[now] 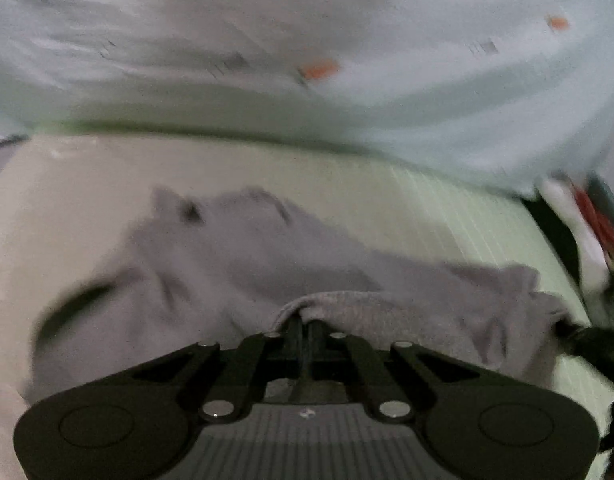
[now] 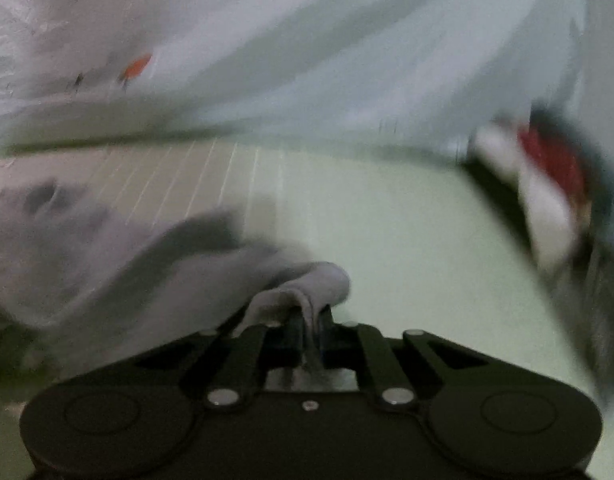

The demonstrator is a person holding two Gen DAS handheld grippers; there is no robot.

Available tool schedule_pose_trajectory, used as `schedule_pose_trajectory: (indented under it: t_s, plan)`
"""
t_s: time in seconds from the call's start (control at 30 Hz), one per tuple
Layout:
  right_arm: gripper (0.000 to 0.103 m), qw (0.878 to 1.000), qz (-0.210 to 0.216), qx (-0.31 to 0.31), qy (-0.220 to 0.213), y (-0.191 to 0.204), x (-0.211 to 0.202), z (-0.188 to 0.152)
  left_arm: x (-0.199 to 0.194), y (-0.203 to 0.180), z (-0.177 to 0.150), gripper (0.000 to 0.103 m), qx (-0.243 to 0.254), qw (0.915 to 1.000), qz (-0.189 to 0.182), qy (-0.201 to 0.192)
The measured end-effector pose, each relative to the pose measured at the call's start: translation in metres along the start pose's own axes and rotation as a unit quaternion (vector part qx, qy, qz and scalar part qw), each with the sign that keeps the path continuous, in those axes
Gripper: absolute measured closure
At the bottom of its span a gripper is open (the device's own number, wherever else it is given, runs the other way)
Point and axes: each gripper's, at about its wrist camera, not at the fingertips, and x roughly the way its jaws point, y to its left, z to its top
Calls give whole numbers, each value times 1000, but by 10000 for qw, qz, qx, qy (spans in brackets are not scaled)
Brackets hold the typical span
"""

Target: Fold clothes

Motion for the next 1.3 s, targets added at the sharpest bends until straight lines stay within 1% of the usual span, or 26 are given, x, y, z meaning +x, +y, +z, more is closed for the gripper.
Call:
schedule_pose_trajectory:
  t_s: [0.1, 0.17, 0.23, 0.27, 0.33, 0.37, 0.4, 0.43, 0.47, 0.53, 0.6, 0.63, 0.67, 0.7, 0.73, 0.77, 0.8, 0.83, 0.9, 0.93, 1.0, 1.07, 1.1, 1.2, 1.3]
  plan:
    - [96, 9982, -140, -234, -540, 0, 20, 55, 0, 27, 27, 101, -343, 9986, 277, -299]
    - [96, 9964, -84, -245, -809, 6, 33, 89, 2, 51, 43, 101, -532, 9963, 493, -451]
    - [96, 9933, -6, -321, -1109, 20, 38, 117, 1, 79, 61, 101, -710, 9928, 754, -604]
    - [96, 9913, 33, -363, -1261, 28, 40, 131, 0, 95, 70, 101, -792, 9904, 899, -684]
    - [96, 9868, 296, -348, -1556, 49, 39, 151, -4, 124, 86, 101, -931, 9845, 1184, -898]
    - [94, 9853, 436, -332, -1616, 58, 40, 156, -6, 142, 93, 101, -1005, 9796, 1428, -999]
    - [91, 9852, 557, -319, -1586, 68, 43, 159, -7, 158, 97, 101, -1143, 9735, 1681, -1044]
    - [77, 9867, 622, -245, -1484, 75, 47, 157, -8, 175, 101, 101, -1291, 9667, 1927, -1077]
    - [56, 9882, 673, -155, -1368, 81, 51, 153, -8, 193, 103, 101, -1499, 9602, 2121, -1026]
    - [44, 9905, 774, 27, -1134, 94, 60, 145, -2, 220, 99, 100, -1837, 9536, 2278, -704]
    - [44, 9934, 837, 301, -727, 99, 67, 127, 5, 227, 89, 93, -1945, 9518, 2326, -466]
    - [42, 9944, 811, 437, -509, 98, 69, 115, 7, 228, 83, 93, -1953, 9517, 2340, -367]
    - [42, 9949, 785, 549, -300, 97, 71, 102, 9, 226, 76, 86, -1910, 9532, 2323, -308]
    - [42, 9949, 762, 653, -92, 95, 72, 88, 11, 225, 69, 76, -1877, 9546, 2299, -244]
    - [42, 9947, 731, 724, 81, 95, 73, 76, 11, 224, 63, 72, -1891, 9560, 2235, -159]
    - [41, 9942, 697, 785, 243, 94, 74, 65, 10, 223, 56, 65, -1914, 9572, 2168, -77]
    - [41, 9937, 650, 840, 367, 93, 71, 54, 7, 221, 50, 63, -1982, 9579, 2078, -22]
    - [40, 9927, 600, 918, 492, 91, 70, 42, 3, 218, 45, 62, -2040, 9589, 1971, 0]
    - [38, 9901, 506, 1089, 726, 87, 67, 23, -4, 212, 38, 53, -1999, 9626, 1830, -26]
    - [37, 9886, 473, 1167, 823, 86, 66, 16, -7, 205, 37, 51, -1899, 9650, 1806, -64]
    - [35, 9857, 427, 1290, 1002, 83, 64, 2, -11, 188, 36, 42, -1658, 9706, 1739, -117]
    - [33, 9849, 402, 1276, 1101, 81, 62, -5, -12, 171, 35, 41, -1390, 9772, 1597, -142]
    - [32, 9851, 377, 1250, 1121, 80, 60, -9, -11, 164, 35, 38, -1261, 9804, 1507, -144]
    - [27, 9854, 329, 1196, 1166, 80, 55, -17, -4, 138, 37, 36, -959, 9871, 1279, -21]
    - [24, 9848, 418, 1212, 1168, 76, 49, -21, 0, 111, 34, 35, -720, 9934, 890, 101]
